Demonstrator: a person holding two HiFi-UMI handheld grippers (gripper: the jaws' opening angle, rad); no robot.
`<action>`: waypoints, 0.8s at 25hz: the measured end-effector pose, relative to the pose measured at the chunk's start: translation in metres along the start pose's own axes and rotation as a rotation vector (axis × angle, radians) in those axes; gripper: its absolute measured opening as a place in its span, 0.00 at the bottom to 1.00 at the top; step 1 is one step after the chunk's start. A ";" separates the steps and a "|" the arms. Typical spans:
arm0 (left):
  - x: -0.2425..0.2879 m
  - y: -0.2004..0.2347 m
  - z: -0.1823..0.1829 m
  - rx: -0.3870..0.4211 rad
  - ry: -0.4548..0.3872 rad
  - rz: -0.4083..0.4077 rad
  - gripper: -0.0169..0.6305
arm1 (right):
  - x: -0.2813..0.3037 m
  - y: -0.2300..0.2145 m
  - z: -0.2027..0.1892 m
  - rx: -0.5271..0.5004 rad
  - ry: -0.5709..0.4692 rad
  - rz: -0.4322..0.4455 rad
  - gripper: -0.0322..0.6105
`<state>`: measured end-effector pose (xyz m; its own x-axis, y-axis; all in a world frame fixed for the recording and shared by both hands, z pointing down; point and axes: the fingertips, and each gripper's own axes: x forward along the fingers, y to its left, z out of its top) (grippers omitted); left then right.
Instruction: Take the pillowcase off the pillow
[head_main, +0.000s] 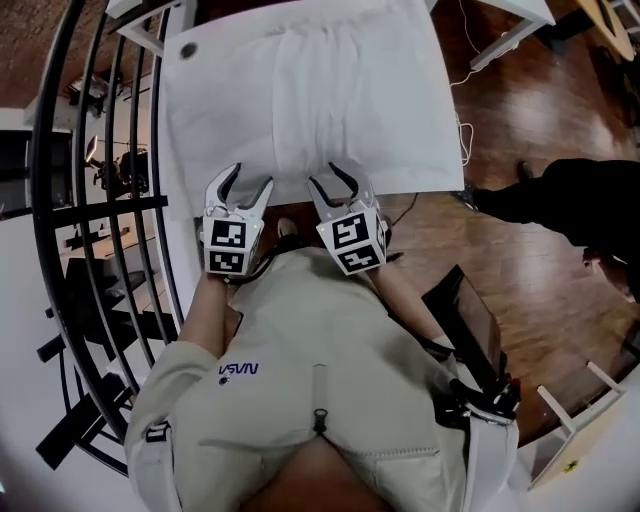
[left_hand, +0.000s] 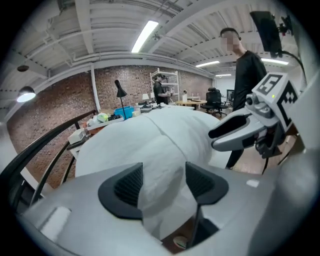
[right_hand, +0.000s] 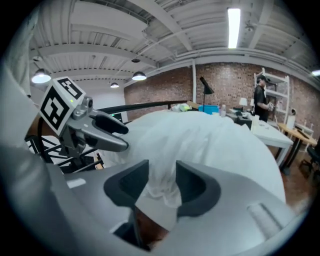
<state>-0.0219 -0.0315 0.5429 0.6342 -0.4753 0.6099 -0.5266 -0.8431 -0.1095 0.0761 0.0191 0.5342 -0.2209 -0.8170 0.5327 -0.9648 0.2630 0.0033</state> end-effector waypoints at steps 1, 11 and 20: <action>0.009 0.001 -0.003 0.012 0.019 -0.002 0.46 | 0.005 0.000 0.000 -0.014 0.016 0.006 0.30; 0.021 0.033 0.022 0.080 -0.054 0.032 0.12 | 0.038 -0.028 0.010 -0.120 0.053 -0.222 0.07; 0.003 0.072 0.039 -0.032 -0.149 0.039 0.10 | -0.020 -0.110 -0.022 -0.063 0.127 -0.515 0.07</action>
<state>-0.0356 -0.1032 0.5063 0.6884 -0.5417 0.4824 -0.5686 -0.8159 -0.1048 0.1897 0.0174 0.5420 0.3014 -0.7810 0.5470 -0.9325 -0.1216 0.3401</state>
